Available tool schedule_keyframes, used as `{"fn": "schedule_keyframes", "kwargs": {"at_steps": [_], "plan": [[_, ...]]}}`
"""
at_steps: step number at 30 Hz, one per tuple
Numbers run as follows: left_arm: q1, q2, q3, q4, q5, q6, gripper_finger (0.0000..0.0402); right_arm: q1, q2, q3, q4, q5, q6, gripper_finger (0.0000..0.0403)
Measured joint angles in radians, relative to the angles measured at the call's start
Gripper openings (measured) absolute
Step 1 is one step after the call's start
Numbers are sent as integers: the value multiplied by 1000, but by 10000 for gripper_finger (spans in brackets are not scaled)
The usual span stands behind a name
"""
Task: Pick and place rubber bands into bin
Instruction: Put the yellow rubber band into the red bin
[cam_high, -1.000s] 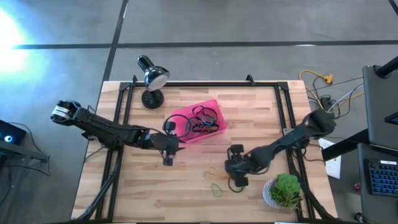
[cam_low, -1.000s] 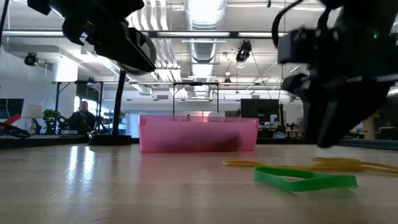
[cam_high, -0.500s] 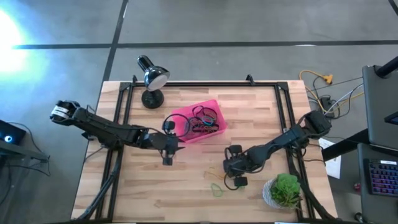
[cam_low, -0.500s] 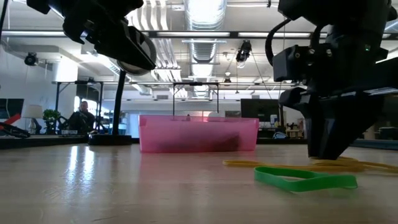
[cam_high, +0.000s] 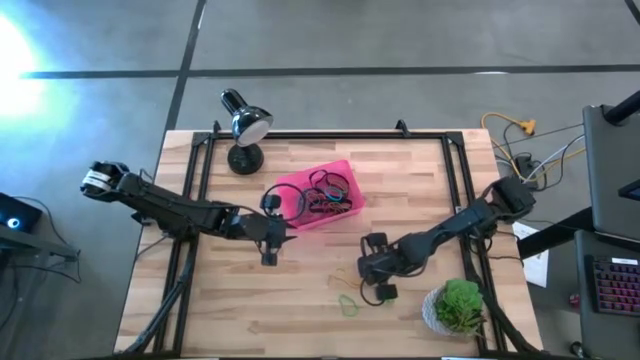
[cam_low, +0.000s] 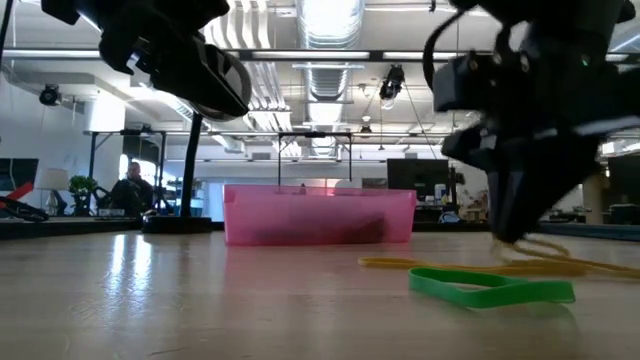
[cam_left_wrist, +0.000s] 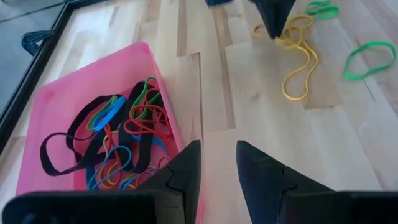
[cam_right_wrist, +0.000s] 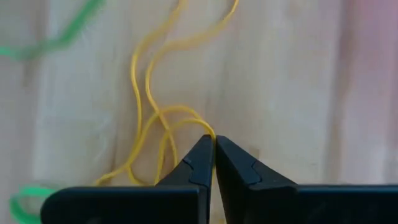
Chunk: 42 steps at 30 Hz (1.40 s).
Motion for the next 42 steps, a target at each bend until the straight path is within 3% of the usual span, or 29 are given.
{"fn": "schedule_keyframes", "kwargs": {"at_steps": [10, 18, 28, 36, 42], "plan": [[0, 0, -8, -2, -26, 2, 87, 25, -131, 40, -7, 172, -59, 8], [0, 0, -10, -2, -27, 7, 87, 54, -231, 69, -9, 416, -166, 8], [0, 0, -12, -2, -56, 9, 87, 39, -257, 133, 0, 695, -381, 8], [0, 0, -12, -1, -57, 8, 87, -99, -257, 159, 102, 733, -571, 8], [0, 0, -13, -2, -57, 8, 87, -234, -257, 142, 216, 700, -665, 8]]}}
